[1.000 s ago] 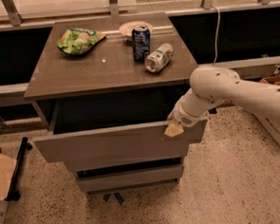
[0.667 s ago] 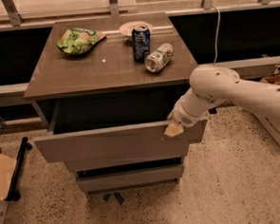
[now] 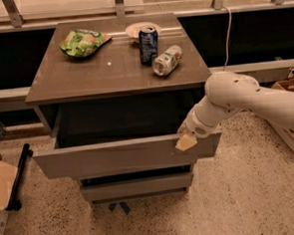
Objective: Open top drawer
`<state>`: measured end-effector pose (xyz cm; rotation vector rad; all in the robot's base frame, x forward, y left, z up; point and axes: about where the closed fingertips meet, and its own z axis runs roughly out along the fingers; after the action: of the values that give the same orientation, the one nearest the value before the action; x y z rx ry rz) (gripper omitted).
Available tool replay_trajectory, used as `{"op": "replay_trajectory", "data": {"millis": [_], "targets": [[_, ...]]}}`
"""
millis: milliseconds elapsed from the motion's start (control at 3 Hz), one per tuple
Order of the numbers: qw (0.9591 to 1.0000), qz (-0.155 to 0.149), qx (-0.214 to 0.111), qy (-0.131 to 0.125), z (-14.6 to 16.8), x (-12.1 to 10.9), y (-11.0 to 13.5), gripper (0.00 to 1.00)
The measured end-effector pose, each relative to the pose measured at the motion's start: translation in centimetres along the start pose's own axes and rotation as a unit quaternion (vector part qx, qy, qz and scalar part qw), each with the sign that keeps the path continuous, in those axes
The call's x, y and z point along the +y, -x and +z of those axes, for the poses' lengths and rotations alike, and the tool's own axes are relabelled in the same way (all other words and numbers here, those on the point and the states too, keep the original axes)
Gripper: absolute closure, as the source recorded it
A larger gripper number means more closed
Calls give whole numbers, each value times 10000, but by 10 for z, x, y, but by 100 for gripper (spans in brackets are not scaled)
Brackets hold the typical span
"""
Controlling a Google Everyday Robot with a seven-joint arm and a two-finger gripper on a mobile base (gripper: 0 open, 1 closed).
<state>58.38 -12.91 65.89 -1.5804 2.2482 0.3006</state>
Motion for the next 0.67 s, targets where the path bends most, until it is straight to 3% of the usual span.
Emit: {"op": "replay_trajectory", "data": {"millis": [667], "targets": [[10000,-17,14,31,2,1,1,1]]}}
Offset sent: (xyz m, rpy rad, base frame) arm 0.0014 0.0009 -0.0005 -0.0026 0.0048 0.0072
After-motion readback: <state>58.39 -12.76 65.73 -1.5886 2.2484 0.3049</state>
